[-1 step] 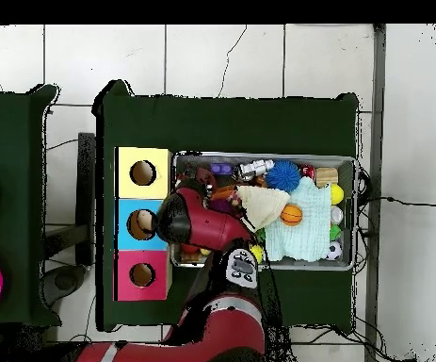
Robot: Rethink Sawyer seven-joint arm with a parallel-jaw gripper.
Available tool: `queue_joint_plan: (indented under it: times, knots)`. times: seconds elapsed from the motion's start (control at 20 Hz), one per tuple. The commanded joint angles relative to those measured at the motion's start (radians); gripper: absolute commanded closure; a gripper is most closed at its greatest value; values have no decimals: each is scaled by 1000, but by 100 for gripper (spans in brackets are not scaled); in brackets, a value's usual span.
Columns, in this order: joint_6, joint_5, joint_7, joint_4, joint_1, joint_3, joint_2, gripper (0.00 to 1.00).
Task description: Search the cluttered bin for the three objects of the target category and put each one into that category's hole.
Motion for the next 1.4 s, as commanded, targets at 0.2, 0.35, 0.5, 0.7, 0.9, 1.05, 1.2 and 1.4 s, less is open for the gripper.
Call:
queue_joint_plan:
  times: [0.2, 0.35, 0.5, 0.7, 0.9, 1.05, 1.2, 1.4]
  knots:
    - [4, 92, 353, 229, -15, 76, 44, 0]
    - [-15, 93, 357, 243, -6, 76, 24, 0]
    - [-39, 84, 339, 224, 33, 44, -2, 0]
    - [-60, 60, 311, 216, 61, 17, -44, 0]
    - [-56, 36, 306, 222, 48, 47, -80, 0]
    - [-58, 24, 308, 220, 29, 81, -91, 0]
    - [-52, 16, 306, 211, 8, 119, -102, 0]
    - [-50, -1, 297, 197, -19, 160, -98, 0]
